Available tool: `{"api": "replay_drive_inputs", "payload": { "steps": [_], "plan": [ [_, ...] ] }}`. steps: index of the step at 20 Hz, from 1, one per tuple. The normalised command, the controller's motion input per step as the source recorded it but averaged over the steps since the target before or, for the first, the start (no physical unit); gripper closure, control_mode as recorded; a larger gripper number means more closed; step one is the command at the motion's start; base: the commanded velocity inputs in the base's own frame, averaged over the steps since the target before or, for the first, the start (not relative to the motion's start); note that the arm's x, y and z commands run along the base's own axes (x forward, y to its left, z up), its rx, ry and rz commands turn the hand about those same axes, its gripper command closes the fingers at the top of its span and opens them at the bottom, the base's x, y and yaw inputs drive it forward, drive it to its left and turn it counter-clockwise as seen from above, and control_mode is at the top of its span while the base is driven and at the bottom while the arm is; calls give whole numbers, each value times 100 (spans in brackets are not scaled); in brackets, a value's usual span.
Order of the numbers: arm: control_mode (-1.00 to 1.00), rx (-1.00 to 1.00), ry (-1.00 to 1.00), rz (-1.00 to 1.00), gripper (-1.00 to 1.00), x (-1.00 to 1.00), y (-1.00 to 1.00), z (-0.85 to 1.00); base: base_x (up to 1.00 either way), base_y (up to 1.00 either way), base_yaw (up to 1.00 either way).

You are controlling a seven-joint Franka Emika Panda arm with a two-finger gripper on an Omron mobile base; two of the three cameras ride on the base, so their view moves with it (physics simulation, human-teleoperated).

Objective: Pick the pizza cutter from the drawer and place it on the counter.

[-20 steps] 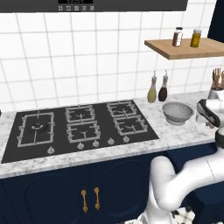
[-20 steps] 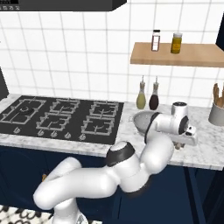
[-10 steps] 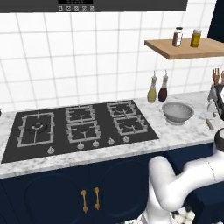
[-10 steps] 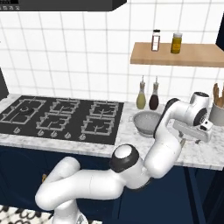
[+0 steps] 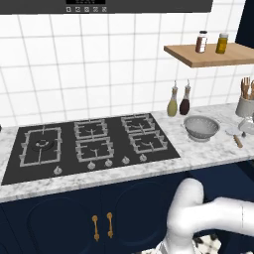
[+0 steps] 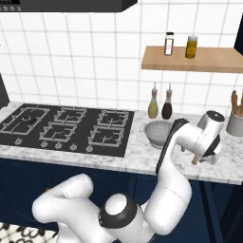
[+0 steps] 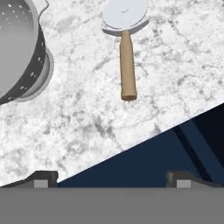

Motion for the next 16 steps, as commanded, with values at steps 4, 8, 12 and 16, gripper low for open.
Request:
{"api": "replay_drive_inputs", "payload": {
  "steps": [4,8,12,16],
  "plan": [
    [-100,-14,-21,6,-100,-88,100,56,0,0,0],
    [-100,-27,-35,2,-100,-42,100,98,0,0,0],
    [-100,-31,-29,0,-100,-30,73,45,0,0,0],
    [-100,10,1,0,-100,3,-14,0,0,0,0]
  ]
}}
